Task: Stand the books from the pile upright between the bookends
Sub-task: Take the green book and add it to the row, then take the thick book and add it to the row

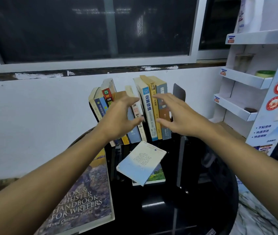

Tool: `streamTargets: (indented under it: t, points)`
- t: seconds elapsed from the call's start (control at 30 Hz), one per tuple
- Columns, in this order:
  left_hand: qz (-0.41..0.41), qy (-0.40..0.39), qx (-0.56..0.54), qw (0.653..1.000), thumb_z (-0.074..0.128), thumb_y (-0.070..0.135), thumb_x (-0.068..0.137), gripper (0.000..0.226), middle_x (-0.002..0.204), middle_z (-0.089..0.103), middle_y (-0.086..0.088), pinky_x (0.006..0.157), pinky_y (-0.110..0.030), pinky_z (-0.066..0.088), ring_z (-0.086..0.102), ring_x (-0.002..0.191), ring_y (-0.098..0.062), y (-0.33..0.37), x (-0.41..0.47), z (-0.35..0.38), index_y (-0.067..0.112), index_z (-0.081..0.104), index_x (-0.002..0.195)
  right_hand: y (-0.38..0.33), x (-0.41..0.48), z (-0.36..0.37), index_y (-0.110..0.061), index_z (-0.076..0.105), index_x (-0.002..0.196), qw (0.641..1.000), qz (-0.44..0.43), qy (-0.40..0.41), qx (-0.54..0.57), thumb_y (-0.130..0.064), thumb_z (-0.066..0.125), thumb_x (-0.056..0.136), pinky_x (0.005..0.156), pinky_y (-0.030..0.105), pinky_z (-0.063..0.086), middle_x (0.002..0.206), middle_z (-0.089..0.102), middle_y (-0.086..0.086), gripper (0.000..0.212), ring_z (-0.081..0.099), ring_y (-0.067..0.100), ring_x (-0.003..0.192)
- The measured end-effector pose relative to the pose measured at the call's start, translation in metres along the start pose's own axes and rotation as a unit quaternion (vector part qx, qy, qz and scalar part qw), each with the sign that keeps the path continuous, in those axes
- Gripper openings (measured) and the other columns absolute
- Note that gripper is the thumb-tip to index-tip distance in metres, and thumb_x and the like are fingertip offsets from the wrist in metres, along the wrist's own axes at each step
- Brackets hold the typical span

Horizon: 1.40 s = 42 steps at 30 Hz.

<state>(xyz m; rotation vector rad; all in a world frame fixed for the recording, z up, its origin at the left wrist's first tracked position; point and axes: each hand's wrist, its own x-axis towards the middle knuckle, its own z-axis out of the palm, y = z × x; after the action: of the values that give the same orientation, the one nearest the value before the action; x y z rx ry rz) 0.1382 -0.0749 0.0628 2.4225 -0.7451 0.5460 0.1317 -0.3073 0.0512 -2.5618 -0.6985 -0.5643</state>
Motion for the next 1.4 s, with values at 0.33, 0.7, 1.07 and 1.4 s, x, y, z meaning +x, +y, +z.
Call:
streamTargets:
  t: [0.33, 0.7, 1.07, 1.4]
  points:
    - [-0.081, -0.057, 0.025, 0.995, 0.078, 0.041, 0.087, 0.066, 0.144, 0.057, 0.006, 0.107, -0.028, 0.048, 0.056, 0.129, -0.012, -0.069, -0.100, -0.027, 0.024, 0.055, 0.146, -0.053, 0.002, 0.062, -0.031, 0.039, 0.146, 0.992, -0.026, -0.126, 0.007, -0.049, 0.062, 0.095, 0.108, 0.035, 0.043, 0.143, 0.044, -0.013, 0.058, 0.042, 0.003, 0.127]
    - [-0.176, -0.076, 0.081, 0.978, 0.073, 0.058, 0.083, 0.073, 0.127, 0.061, -0.001, 0.084, -0.025, 0.050, 0.062, 0.100, -0.014, -0.128, -0.181, -0.056, 0.018, 0.057, 0.142, -0.101, -0.002, 0.120, -0.018, 0.046, 0.146, 0.971, -0.008, -0.233, 0.041, -0.052, 0.058, 0.096, 0.102, 0.035, 0.049, 0.132, 0.049, -0.004, 0.062, 0.054, 0.011, 0.116]
    - [-0.253, -0.104, 0.073, 0.959, 0.052, 0.083, 0.078, 0.086, 0.119, 0.061, 0.002, 0.087, -0.030, 0.054, 0.063, 0.102, -0.011, -0.152, -0.215, -0.062, 0.020, 0.065, 0.134, -0.111, -0.001, 0.137, -0.017, 0.056, 0.139, 0.966, 0.025, -0.255, 0.038, -0.076, 0.049, 0.084, 0.099, 0.035, 0.047, 0.117, 0.052, -0.009, 0.082, 0.051, 0.008, 0.104]
    - [-0.241, -0.116, 0.033, 0.963, 0.053, 0.065, 0.091, 0.051, 0.091, 0.060, -0.005, 0.077, -0.035, 0.046, 0.061, 0.084, -0.016, -0.145, -0.215, -0.055, 0.022, 0.054, 0.063, -0.110, -0.002, 0.145, -0.007, 0.065, 0.089, 0.965, 0.020, -0.259, 0.039, -0.087, 0.041, 0.078, 0.077, 0.043, 0.048, 0.091, 0.059, 0.016, 0.084, 0.055, 0.024, 0.080]
